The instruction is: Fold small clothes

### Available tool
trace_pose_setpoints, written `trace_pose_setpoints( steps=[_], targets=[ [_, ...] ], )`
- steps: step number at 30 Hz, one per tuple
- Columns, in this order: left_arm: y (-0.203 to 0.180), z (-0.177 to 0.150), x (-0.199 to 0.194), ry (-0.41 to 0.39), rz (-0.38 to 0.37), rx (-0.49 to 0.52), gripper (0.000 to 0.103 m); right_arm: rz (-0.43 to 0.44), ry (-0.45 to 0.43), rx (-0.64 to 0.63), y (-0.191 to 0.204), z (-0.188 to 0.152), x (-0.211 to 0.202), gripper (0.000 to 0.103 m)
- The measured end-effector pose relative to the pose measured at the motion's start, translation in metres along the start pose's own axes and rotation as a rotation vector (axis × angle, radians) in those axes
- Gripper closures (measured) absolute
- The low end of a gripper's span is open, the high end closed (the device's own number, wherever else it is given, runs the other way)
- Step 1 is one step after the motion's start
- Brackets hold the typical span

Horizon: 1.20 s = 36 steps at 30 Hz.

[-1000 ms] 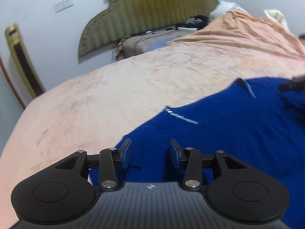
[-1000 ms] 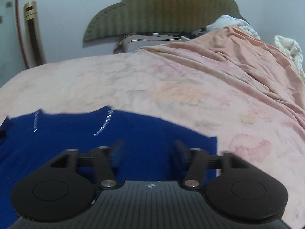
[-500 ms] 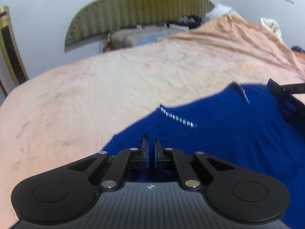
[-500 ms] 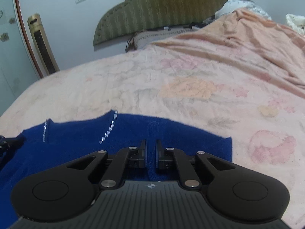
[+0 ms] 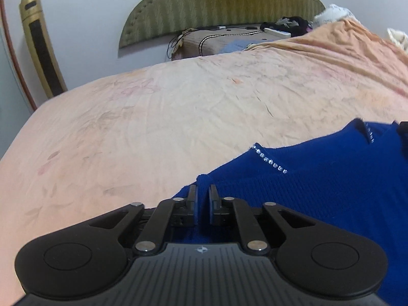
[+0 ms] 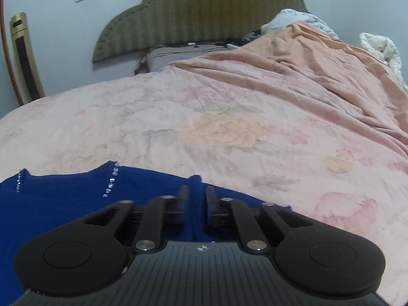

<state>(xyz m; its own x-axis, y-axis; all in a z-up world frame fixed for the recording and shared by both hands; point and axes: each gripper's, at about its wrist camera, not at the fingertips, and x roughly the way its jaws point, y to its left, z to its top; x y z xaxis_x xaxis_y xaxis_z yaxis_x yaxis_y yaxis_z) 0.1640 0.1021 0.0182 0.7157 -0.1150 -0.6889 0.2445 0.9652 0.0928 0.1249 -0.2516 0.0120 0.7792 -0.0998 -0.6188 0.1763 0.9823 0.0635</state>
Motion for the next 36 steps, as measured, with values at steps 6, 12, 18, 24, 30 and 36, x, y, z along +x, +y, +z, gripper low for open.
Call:
trace_pose_setpoints(
  steps=[6,12,18,24,30,36],
  targets=[
    [-0.012,-0.002,-0.035,-0.114,0.118,0.024,0.043,0.070,-0.081,-0.083,0.018,0.000,-0.044,0.043],
    [-0.030,-0.016,-0.002,-0.006,0.245,0.144,0.040,0.029,0.067,-0.182,0.046,-0.016,-0.006,0.021],
    [0.008,-0.031,-0.061,-0.052,0.147,-0.068,0.041,0.045,0.008,-0.127,0.040,-0.019,-0.053,0.014],
    [0.031,-0.077,-0.111,-0.053,0.020,-0.173,0.041,0.099,0.004,-0.286,0.067,-0.062,-0.103,0.006],
    [0.036,-0.123,-0.144,-0.016,-0.112,-0.142,0.041,0.070,0.051,-0.288,0.071,-0.099,-0.117,0.006],
    [0.008,-0.150,-0.162,0.001,-0.082,0.129,0.041,0.075,0.050,-0.258,0.066,-0.121,-0.126,0.000]
  ],
)
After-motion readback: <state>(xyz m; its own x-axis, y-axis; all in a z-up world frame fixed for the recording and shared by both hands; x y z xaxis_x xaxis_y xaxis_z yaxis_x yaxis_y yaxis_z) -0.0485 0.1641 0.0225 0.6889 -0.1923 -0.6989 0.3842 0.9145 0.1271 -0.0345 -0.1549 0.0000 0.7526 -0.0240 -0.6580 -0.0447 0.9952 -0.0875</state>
